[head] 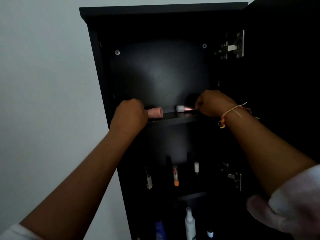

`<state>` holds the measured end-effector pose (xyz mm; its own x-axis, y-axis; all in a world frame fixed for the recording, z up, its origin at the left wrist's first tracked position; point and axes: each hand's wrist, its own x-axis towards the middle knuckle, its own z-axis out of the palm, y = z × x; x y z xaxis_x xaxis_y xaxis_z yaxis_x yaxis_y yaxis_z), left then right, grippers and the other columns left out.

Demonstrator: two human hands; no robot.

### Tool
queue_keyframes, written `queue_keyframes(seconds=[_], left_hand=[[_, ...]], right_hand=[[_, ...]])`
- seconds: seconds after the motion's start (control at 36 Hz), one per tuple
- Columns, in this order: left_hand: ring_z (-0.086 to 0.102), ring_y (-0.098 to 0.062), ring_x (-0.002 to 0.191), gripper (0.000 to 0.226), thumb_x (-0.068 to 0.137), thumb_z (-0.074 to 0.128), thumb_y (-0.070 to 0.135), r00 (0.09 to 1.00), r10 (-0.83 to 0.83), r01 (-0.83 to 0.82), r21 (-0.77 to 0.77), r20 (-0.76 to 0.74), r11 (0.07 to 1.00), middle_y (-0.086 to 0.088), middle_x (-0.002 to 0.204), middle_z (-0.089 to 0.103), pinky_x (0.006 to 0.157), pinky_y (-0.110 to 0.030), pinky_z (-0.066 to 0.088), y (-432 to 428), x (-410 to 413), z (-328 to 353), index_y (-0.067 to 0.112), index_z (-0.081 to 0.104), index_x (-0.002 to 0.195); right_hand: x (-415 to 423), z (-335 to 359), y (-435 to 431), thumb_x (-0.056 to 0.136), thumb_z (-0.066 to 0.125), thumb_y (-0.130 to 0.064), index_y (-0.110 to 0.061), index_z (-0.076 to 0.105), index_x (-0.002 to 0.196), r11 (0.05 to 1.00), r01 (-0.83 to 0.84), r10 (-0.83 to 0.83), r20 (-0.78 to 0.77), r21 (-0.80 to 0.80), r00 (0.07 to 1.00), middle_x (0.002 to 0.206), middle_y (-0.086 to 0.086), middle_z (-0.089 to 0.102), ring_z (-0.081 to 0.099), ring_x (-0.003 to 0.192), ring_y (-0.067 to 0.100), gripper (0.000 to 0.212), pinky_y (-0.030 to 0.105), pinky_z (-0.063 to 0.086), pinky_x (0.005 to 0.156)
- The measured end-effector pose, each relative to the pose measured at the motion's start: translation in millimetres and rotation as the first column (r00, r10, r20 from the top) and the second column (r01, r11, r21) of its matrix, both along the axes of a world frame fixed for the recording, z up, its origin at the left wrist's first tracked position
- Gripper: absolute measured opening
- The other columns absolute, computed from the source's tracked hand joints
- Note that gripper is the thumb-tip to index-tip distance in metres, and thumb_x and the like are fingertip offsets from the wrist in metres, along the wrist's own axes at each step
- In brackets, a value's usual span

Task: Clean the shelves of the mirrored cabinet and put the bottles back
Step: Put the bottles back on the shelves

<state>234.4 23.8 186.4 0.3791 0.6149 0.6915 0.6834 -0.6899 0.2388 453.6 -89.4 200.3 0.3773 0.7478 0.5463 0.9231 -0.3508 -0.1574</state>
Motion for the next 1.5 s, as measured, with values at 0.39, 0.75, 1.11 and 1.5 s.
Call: queue_keyframes(seconds=[0.39, 0.75, 1.11, 1.5], left_hand=[[0.055, -0.017, 0.094, 0.014, 0.092, 0.058, 0.026, 0.903, -0.388, 0.295, 0.392, 0.185, 0.872, -0.001, 0.096, 0.063, 0.086, -0.032, 0.044, -47, 5, -41, 0.014, 0.063, 0.095], [0.063, -0.007, 0.083, 0.011, 0.092, 0.062, 0.012, 0.739, -0.628, 0.664, -0.104, 0.242, 0.741, 0.004, 0.091, 0.069, 0.079, -0.021, 0.049, -112, 15, -224, 0.016, 0.07, 0.099], [0.067, -0.014, 0.1, 0.027, 0.089, 0.054, 0.004, 0.909, -0.416, 0.258, -0.803, 0.013, 0.538, -0.004, 0.105, 0.073, 0.091, -0.022, 0.048, -135, 5, -455, 0.012, 0.067, 0.111], [0.064, -0.018, 0.11, 0.029, 0.09, 0.063, 0.021, 0.92, -0.368, -0.073, -0.981, -0.135, 0.179, -0.006, 0.114, 0.07, 0.095, -0.029, 0.048, -154, 8, -579, 0.011, 0.065, 0.117]], right_hand=[[-39, -46, -13, 0.088, 0.059, -0.035, -0.017, 0.071, 0.094, 0.758, -0.24, 0.193, 0.143, 0.606, 0.971, 0.095, 0.0, 0.068, 0.063, 0.091, 0.015, 0.023, 0.024, 0.047, 0.082], [-79, -235, -70, 0.089, 0.064, -0.021, -0.015, 0.068, 0.087, 0.768, -0.095, 0.283, -0.203, 0.633, 0.938, 0.084, -0.004, 0.066, 0.06, 0.071, 0.001, 0.007, 0.014, 0.048, 0.068], [-75, -470, -124, 0.093, 0.052, -0.031, -0.024, 0.066, 0.085, 0.965, 0.106, -0.253, -0.757, -0.239, 0.602, 0.079, -0.002, 0.072, 0.069, 0.08, 0.018, 0.017, 0.036, 0.056, 0.076], [-104, -596, -152, 0.092, 0.04, -0.063, -0.013, 0.064, 0.089, 0.853, 0.06, -0.504, -0.786, -0.519, 0.358, 0.082, 0.002, 0.063, 0.058, 0.08, 0.018, 0.056, 0.025, 0.04, 0.072]])
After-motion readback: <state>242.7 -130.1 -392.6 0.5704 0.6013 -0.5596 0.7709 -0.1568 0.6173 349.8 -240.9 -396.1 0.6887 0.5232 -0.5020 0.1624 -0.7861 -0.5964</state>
